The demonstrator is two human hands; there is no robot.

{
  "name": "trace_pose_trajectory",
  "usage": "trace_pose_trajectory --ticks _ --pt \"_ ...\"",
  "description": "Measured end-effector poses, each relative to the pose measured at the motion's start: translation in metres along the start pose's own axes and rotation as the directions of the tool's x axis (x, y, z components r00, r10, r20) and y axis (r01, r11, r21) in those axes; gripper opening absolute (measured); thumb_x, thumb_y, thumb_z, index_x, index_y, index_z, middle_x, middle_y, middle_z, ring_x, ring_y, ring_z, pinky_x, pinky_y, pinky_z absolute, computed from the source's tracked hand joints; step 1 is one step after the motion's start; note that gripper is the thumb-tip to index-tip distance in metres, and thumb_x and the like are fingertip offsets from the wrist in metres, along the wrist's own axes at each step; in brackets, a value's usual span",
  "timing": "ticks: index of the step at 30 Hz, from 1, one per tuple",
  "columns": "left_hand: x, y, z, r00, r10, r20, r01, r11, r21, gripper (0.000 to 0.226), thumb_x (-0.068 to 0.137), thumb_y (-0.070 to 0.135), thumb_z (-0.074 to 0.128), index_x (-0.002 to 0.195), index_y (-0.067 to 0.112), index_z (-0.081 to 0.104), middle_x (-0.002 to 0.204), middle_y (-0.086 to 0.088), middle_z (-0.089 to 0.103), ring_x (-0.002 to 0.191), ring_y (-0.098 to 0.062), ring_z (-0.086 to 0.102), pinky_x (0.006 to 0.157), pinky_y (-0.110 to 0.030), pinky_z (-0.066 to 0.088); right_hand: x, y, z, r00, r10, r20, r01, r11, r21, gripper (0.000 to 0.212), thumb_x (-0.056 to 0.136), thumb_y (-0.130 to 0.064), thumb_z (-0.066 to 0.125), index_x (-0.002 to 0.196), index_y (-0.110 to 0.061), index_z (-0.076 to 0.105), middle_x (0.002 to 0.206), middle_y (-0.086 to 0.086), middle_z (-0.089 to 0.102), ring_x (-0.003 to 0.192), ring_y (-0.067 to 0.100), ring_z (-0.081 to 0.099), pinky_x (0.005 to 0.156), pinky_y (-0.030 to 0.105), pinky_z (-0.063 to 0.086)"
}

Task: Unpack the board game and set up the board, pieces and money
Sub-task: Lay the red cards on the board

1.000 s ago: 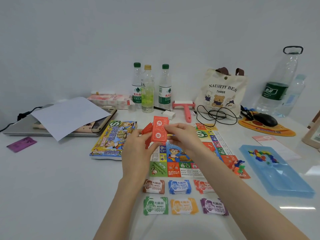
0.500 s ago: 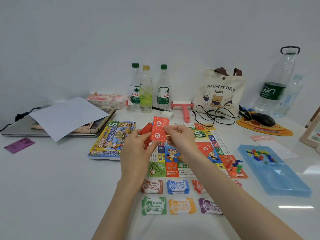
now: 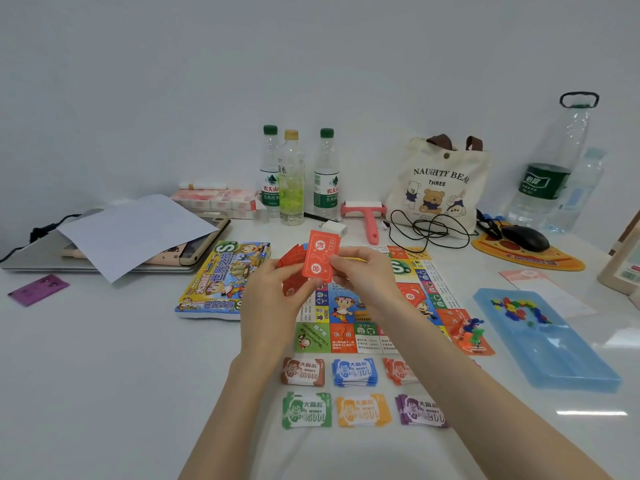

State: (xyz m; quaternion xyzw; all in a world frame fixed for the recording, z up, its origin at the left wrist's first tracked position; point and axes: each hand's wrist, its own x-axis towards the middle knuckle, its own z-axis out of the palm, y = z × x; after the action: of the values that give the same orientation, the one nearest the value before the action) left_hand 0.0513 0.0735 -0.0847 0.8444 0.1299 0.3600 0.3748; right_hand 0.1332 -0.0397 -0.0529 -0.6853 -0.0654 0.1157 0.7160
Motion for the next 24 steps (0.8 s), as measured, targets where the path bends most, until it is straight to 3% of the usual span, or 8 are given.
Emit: trace_pose_trajectory --ticks 4,8,12,15,17,19,21,24 --pt "0.007 -0.002 -0.002 0.988 -0.142 0.052 0.15 0.966 -0.212 0.02 0.082 0.032 0.072 0.099 0.022 0.075 0.09 0.009 0.07 0.079 0.002 0.063 0.063 -0.004 0.044 0.0 -0.001 -0.002 0.999 0.026 0.02 -0.026 0.999 0.031 0.018 0.087 -0.009 0.069 0.104 -0.006 0.065 0.087 0.01 0.072 0.072 0.012 0.067 0.073 0.024 0.058" --pt "0.008 -0.001 -0.003 0.956 -0.284 0.071 0.291 0.895 -0.339 0.011 0.084 0.026 0.072 0.093 0.021 0.075 0.084 0.006 0.073 0.076 -0.005 0.068 0.064 -0.015 0.052 -0.005 -0.003 -0.004 0.996 0.013 0.089 -0.016 0.999 0.037 0.017 0.086 -0.007 0.069 0.103 -0.005 0.064 0.087 0.01 0.069 0.07 0.012 0.065 0.067 0.02 0.056" --pt "0.01 -0.003 -0.007 0.945 -0.321 0.06 0.323 0.895 -0.306 0.006 0.083 0.025 0.073 0.087 0.022 0.076 0.077 0.009 0.071 0.068 -0.003 0.066 0.064 -0.019 0.052 -0.008 -0.003 -0.008 0.981 -0.171 0.094 0.185 0.967 -0.177 0.033 0.087 -0.005 0.066 0.118 -0.014 0.06 0.088 0.002 0.071 0.071 0.013 0.068 0.065 0.024 0.058" --pt "0.01 -0.002 -0.012 0.955 -0.286 0.081 0.297 0.93 -0.216 0.006 0.084 0.026 0.072 0.085 0.021 0.075 0.075 0.015 0.067 0.066 -0.002 0.063 0.062 -0.015 0.047 -0.006 -0.001 -0.017 0.841 -0.487 0.235 0.527 0.639 -0.56 0.064 0.085 0.0 0.061 0.133 -0.038 0.043 0.104 -0.01 0.064 0.085 0.008 0.063 0.073 0.029 0.055" --pt "0.01 -0.002 -0.015 0.961 -0.259 0.095 0.272 0.949 -0.158 0.005 0.084 0.026 0.072 0.082 0.022 0.075 0.075 0.017 0.065 0.067 -0.001 0.062 0.061 -0.013 0.044 -0.002 -0.004 -0.022 0.726 -0.547 0.417 0.633 0.295 -0.715 0.077 0.083 0.004 0.061 0.138 -0.043 0.036 0.123 -0.007 0.054 0.107 0.012 0.053 0.082 0.029 0.049" --pt "0.011 -0.002 -0.016 0.964 -0.238 0.115 0.252 0.96 -0.122 0.005 0.084 0.026 0.071 0.081 0.024 0.075 0.076 0.017 0.066 0.068 -0.001 0.062 0.06 -0.013 0.044 0.002 -0.008 -0.024 0.652 -0.557 0.515 0.653 0.066 -0.755 0.08 0.079 0.006 0.065 0.139 -0.041 0.039 0.133 -0.005 0.048 0.116 0.015 0.047 0.075 0.028 0.048" --pt "0.011 -0.001 -0.017 0.966 -0.221 0.138 0.235 0.967 -0.098 0.006 0.084 0.027 0.071 0.078 0.028 0.072 0.077 0.016 0.066 0.065 0.0 0.062 0.057 -0.01 0.044 0.005 -0.011 -0.023 0.563 -0.583 0.585 0.666 -0.098 -0.739 0.078 0.071 0.008 0.071 0.132 -0.036 0.051 0.13 -0.001 0.053 0.109 0.019 0.053 0.064 0.024 0.043" --pt "0.011 0.0 -0.018 0.966 -0.206 0.158 0.223 0.97 -0.097 0.007 0.085 0.027 0.071 0.078 0.029 0.071 0.076 0.017 0.065 0.064 0.002 0.061 0.054 -0.007 0.045 0.01 -0.014 -0.023 0.487 -0.588 0.646 0.677 -0.214 -0.704 0.064 0.066 0.004 0.079 0.117 -0.031 0.063 0.116 -0.001 0.063 0.096 0.021 0.059 0.062 0.027 0.043"
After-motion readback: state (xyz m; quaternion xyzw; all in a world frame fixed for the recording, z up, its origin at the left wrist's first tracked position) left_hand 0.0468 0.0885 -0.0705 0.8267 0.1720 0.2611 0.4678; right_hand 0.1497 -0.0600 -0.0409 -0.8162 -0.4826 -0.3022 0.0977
